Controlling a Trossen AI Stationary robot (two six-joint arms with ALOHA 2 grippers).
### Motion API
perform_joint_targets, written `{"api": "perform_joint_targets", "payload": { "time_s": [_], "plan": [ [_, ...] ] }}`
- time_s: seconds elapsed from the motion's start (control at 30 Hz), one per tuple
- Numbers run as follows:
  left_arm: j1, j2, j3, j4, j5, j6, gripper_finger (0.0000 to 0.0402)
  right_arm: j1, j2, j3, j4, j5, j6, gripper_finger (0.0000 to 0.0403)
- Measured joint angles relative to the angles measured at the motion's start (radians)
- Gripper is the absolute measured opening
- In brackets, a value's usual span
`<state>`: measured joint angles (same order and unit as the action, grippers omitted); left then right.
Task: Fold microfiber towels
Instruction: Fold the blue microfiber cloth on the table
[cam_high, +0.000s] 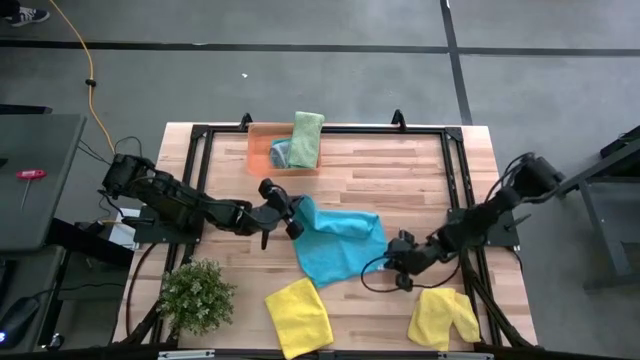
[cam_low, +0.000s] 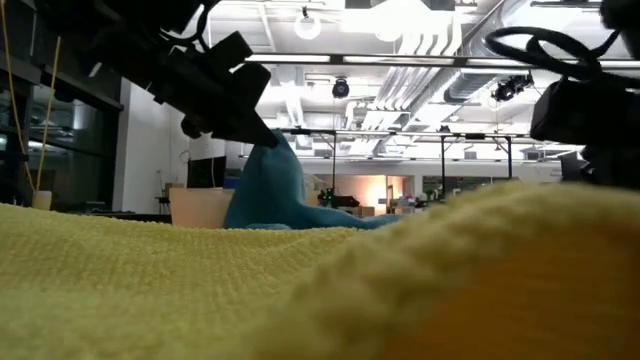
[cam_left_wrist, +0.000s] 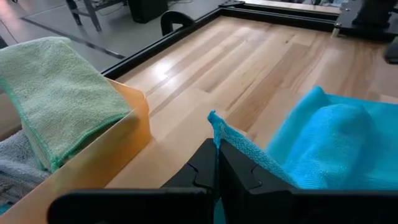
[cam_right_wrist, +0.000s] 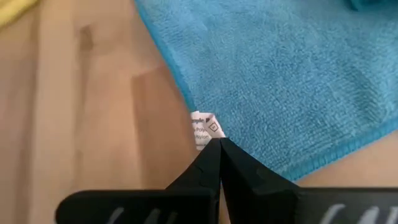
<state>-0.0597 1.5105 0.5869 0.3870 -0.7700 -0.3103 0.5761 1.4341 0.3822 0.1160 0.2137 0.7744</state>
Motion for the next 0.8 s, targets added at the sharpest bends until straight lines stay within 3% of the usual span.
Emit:
{"api": "perform_joint_targets", "payload": {
  "time_s": [0.37,0.47,0.8],
  "plan": [
    [0.0,0.0,0.0,0.006,0.019,0.0,0.0,0.255,0.073,-0.004,0.216,-0.101,0.285,0.0],
    [0.0,0.0,0.0,0.007,0.048,0.0,0.0,0.307,0.073,-0.004,0.237,-0.087,0.32,0.0],
    [0.005,0.0,0.0,0.008,0.082,0.0,0.0,0.283,0.008,0.079,0.183,0.088,0.019,0.0]
  ]
}}
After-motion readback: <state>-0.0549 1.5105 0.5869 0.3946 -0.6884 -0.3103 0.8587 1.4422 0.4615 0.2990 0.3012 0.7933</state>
